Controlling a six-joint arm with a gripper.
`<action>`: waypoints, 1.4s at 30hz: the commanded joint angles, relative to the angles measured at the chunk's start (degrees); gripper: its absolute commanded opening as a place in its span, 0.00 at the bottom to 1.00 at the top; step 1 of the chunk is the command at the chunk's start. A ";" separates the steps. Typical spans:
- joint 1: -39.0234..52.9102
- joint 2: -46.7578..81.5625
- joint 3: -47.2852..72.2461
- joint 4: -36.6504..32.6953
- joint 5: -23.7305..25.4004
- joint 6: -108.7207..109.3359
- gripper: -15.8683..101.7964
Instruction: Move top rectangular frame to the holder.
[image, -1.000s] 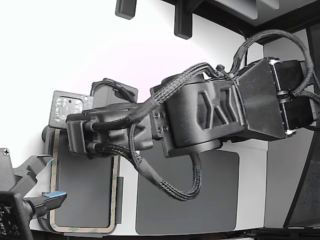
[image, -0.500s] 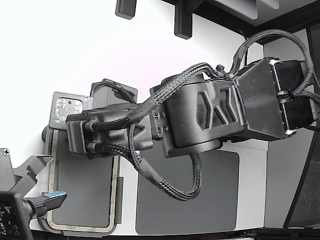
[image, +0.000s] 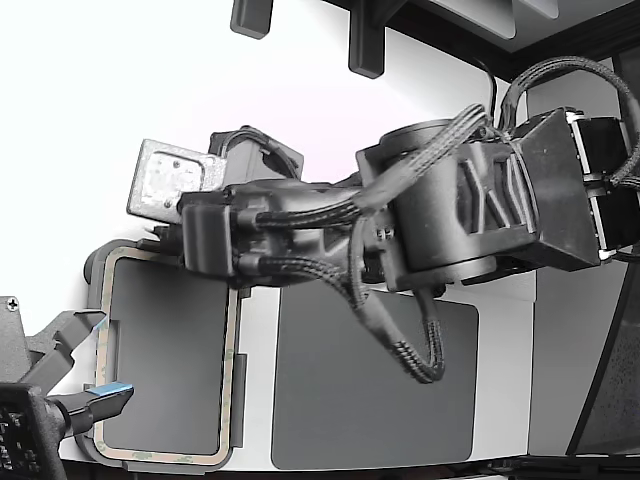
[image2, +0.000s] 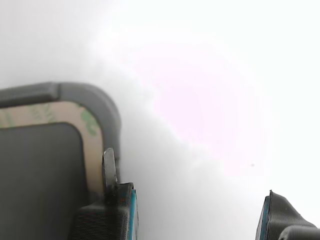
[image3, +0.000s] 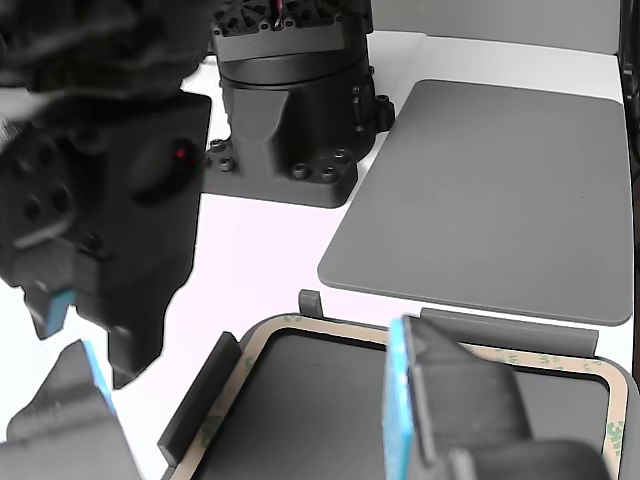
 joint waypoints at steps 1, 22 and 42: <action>-1.93 12.30 10.72 -7.21 2.37 -0.26 0.98; -18.02 70.31 61.44 -27.07 -9.58 -11.34 0.98; -17.31 87.10 76.20 -25.84 -10.63 -13.97 0.98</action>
